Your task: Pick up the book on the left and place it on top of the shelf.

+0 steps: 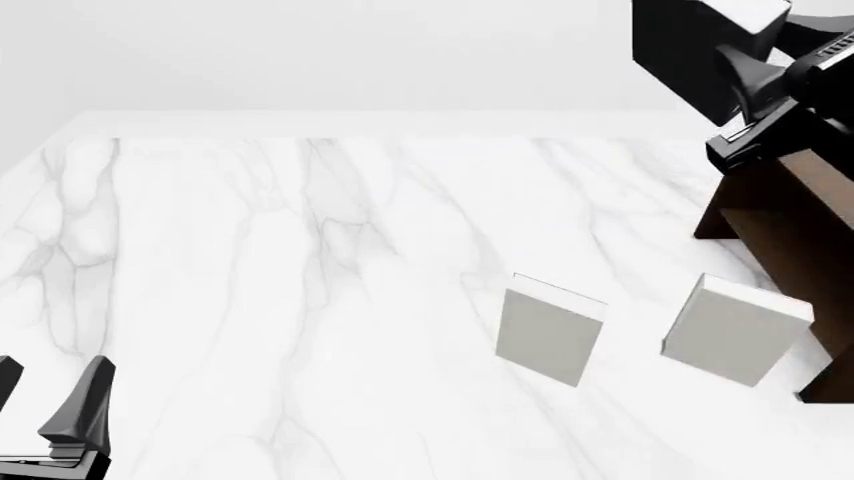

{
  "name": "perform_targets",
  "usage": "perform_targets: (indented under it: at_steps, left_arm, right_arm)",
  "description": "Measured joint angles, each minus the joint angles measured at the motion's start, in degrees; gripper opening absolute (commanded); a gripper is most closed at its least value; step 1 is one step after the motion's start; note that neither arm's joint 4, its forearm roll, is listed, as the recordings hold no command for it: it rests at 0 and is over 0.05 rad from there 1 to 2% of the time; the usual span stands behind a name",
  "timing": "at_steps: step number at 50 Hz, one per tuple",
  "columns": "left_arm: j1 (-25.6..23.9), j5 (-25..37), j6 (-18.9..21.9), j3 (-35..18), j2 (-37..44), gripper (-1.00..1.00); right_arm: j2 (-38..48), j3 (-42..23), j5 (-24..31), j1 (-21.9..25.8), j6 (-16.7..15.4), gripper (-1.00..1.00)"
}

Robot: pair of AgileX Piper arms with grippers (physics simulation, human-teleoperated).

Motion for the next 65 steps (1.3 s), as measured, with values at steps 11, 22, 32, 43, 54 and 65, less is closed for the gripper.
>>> perform_targets:
  at_steps: [11, 22, 32, 43, 54, 65]
  left_arm:
    - [0.00, 0.00, 0.00, 0.00, 0.00, 1.00]
    - [0.00, 0.00, 0.00, 0.00, 0.00, 1.00]
    - [0.00, 0.00, 0.00, 0.00, 0.00, 1.00]
    - [0.00, 0.00, 0.00, 0.00, 0.00, 1.00]
    - [0.00, 0.00, 0.00, 0.00, 0.00, 1.00]
    - [0.00, 0.00, 0.00, 0.00, 0.00, 1.00]
  right_arm:
    - [-1.50, 0.61, -0.05, -3.12, -3.32, -1.00]
    - [-3.21, 0.94, 0.92, -6.85, -6.13, -1.00]
    - [-4.21, 1.92, 1.20, -10.33, -8.40, -1.00]
    - [-4.56, 2.54, 1.18, -13.38, -10.70, -1.00]
    - [-5.08, 2.86, 1.22, -16.57, -12.99, -1.00]
    - [-5.09, 3.24, 1.06, -19.61, -14.59, -1.00]
